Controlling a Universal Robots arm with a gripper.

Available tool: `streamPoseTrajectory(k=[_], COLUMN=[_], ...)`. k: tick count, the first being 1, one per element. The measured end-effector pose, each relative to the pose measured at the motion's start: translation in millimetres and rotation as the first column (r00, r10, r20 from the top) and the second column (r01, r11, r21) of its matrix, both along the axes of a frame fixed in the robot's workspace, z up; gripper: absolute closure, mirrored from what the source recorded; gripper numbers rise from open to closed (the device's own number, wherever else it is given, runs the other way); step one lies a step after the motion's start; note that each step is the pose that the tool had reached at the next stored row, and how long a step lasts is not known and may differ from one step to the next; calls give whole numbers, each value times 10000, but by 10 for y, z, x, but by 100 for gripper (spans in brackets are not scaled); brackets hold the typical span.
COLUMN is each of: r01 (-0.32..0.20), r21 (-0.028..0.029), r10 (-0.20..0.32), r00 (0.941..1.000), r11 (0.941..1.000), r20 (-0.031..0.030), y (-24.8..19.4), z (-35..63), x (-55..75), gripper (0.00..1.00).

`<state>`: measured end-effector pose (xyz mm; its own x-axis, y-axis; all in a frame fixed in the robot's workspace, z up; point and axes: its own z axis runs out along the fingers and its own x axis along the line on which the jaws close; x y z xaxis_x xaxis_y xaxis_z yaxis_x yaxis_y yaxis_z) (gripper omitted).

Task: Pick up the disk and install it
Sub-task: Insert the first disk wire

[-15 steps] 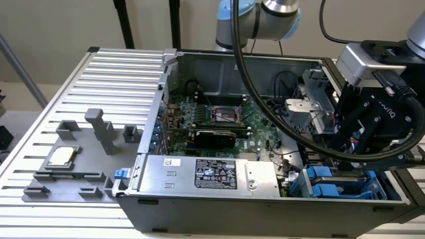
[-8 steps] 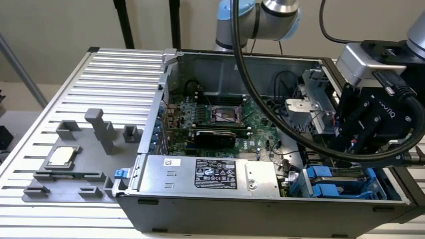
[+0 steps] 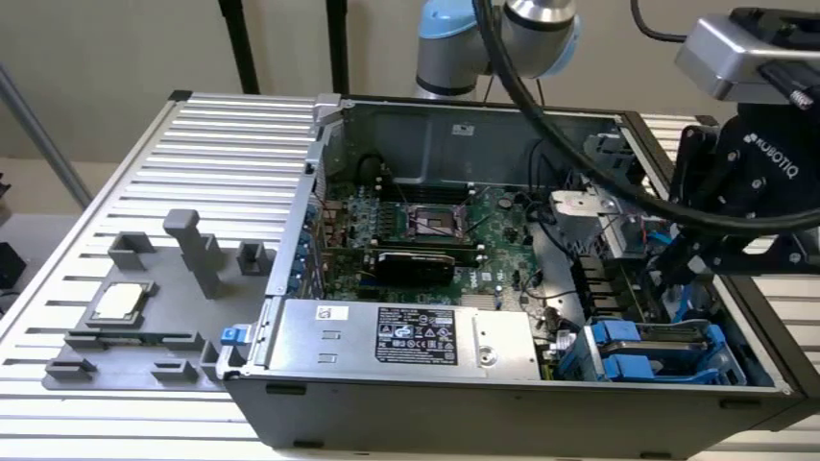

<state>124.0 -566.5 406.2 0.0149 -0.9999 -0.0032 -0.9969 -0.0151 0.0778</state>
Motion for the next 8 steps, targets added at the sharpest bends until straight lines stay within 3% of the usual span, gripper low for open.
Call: streamPoseTrajectory(k=[4, 8], r01=[1, 2], r21=[7, 75], r10=[-1, -2], r00=[10000, 10000], r11=[10000, 10000], r20=[0, 0], y=[20, 25], z=[72, 75], x=[144, 327], gripper=[100, 100])
